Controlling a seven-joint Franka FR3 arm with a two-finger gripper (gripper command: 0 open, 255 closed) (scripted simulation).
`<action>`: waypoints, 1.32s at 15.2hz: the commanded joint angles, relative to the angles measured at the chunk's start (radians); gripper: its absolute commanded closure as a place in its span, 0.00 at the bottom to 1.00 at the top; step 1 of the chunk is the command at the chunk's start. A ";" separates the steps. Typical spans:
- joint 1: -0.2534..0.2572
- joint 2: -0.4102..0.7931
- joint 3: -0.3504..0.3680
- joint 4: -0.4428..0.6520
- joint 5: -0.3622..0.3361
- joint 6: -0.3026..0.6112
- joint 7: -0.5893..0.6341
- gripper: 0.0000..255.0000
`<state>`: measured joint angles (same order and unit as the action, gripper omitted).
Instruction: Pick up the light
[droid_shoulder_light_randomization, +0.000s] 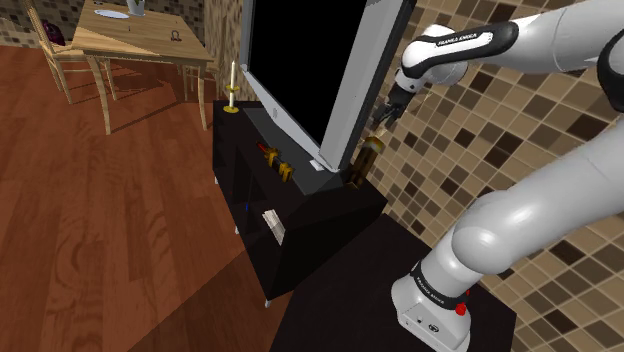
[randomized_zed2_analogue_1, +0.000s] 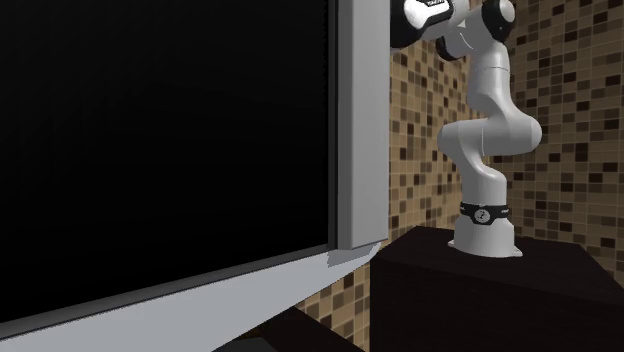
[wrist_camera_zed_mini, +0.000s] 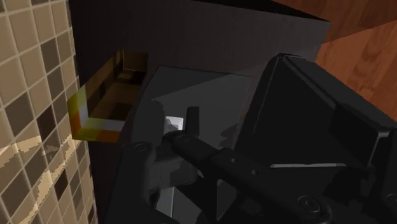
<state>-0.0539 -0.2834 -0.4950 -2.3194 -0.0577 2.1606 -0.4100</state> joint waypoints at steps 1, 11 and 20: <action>0.006 0.077 -0.035 0.032 0.028 0.036 -0.056 0.00; -0.060 0.495 -0.116 0.268 0.289 0.117 -0.383 0.00; -0.198 0.761 -0.057 0.475 0.430 0.124 -0.530 0.00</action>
<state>-0.2471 0.4664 -0.5572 -1.8453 0.3641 2.2763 -0.9343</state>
